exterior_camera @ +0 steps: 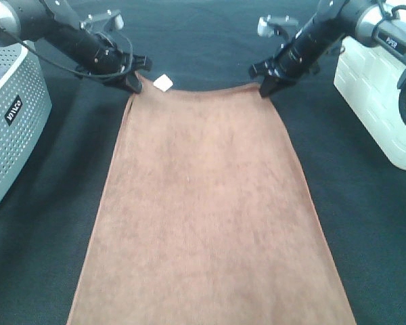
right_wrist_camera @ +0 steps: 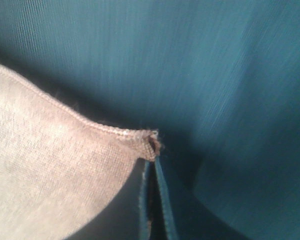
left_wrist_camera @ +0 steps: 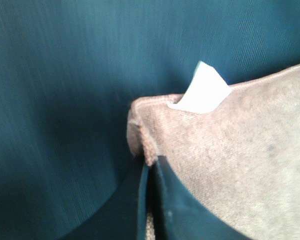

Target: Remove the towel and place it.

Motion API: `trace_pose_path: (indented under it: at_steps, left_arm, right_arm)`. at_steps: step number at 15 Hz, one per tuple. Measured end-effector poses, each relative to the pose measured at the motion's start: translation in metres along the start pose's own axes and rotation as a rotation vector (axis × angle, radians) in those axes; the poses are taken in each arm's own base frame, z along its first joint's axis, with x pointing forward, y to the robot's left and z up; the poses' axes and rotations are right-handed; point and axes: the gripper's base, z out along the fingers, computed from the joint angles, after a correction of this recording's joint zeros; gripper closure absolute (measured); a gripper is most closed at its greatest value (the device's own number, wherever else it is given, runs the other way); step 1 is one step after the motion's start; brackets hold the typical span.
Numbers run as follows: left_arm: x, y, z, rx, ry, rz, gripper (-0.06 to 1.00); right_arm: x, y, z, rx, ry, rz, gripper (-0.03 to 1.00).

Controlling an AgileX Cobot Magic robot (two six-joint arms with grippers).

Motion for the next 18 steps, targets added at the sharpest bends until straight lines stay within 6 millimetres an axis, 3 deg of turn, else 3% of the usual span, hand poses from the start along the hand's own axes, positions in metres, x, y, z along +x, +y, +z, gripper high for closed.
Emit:
trace_pose_path:
  at_steps: [6, 11, 18]
  left_arm:
    - [-0.017, 0.007, 0.001, -0.072, -0.193, 0.102, 0.94]
    - [-0.012, 0.016, 0.018, -0.106, -0.249, 0.108, 0.94]
    - [-0.002, 0.026, 0.037, -0.138, -0.271, 0.115, 0.94]
  right_arm:
    - [-0.022, -0.011, -0.008, 0.131, -0.212, -0.033, 0.97]
    - [-0.033, -0.014, -0.01, 0.167, -0.345, -0.029, 0.97]
    - [-0.019, -0.023, 0.028, 0.168, -0.353, 0.003, 0.97]
